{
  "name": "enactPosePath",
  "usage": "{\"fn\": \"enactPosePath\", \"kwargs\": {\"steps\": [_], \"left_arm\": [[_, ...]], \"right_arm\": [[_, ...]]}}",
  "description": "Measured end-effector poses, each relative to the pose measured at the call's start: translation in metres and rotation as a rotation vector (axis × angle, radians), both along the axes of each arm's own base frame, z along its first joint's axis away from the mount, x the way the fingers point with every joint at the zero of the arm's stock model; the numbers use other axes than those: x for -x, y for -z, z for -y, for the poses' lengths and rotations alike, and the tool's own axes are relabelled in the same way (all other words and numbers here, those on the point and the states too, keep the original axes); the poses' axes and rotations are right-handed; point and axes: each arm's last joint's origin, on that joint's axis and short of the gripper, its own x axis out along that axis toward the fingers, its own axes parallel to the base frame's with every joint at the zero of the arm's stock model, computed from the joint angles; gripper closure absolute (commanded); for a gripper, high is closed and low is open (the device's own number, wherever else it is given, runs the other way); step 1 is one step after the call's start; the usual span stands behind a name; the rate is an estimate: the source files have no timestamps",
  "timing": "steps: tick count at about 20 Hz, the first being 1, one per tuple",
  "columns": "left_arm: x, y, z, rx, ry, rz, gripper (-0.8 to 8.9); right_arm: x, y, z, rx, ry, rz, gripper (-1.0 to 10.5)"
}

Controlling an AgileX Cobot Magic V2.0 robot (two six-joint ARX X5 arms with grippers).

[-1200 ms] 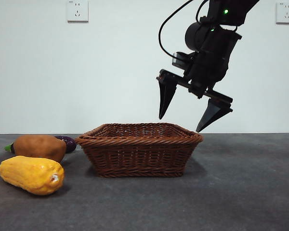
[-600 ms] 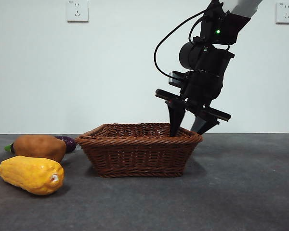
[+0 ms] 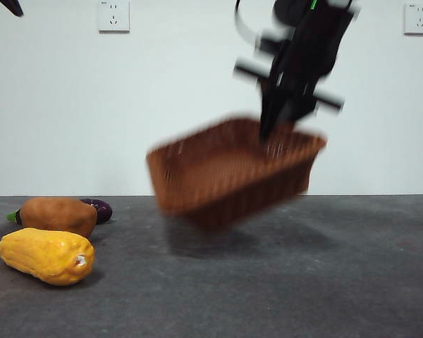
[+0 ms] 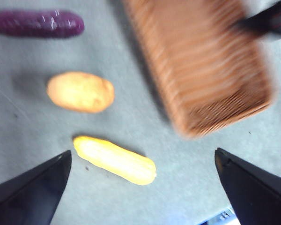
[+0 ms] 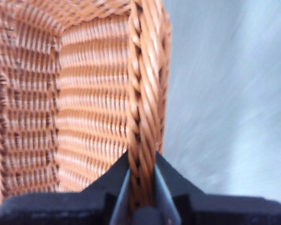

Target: Help me put the vegetables on the table into the basket

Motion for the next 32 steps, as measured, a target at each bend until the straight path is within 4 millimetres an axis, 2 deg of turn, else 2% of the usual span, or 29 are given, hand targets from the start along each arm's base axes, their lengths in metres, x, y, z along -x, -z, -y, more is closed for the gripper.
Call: {"fn": "enactPosePath", "kwargs": {"steps": [2, 4, 7, 10, 12, 15, 20, 24, 32], "left_arm": [[-0.01, 0.008, 0.008, 0.001, 0.004, -0.064, 1.54], [-0.022, 0.021, 0.019, -0.056, -0.019, -0.14, 1.54], [-0.038, 0.042, 0.038, -0.165, -0.075, -0.263, 1.54], [-0.05, 0.062, 0.052, -0.191, -0.137, -0.387, 1.54], [-0.055, 0.076, 0.064, -0.199, -0.17, -0.47, 1.54], [-0.061, 0.093, 0.084, -0.246, -0.211, -0.526, 1.54], [-0.067, 0.117, 0.109, -0.31, -0.241, -0.576, 1.54], [-0.073, 0.138, 0.12, -0.338, -0.246, -0.628, 1.54], [-0.081, 0.154, 0.126, -0.368, -0.256, -0.621, 1.58]], "right_arm": [[0.028, -0.055, 0.02, -0.042, 0.002, 0.149, 9.6], [0.062, -0.098, 0.038, -0.063, 0.006, 0.268, 9.6], [0.116, -0.145, 0.064, -0.092, 0.011, 0.414, 9.6], [0.159, -0.171, 0.081, -0.103, 0.014, 0.507, 9.6], [0.177, -0.177, 0.087, -0.1, 0.007, 0.527, 9.6], [0.191, -0.178, 0.091, -0.079, -0.01, 0.505, 9.6], [0.199, -0.174, 0.094, -0.053, -0.028, 0.465, 9.6], [0.202, -0.173, 0.095, -0.03, -0.046, 0.45, 9.6], [0.202, -0.172, 0.095, -0.013, -0.062, 0.453, 9.6]]}}
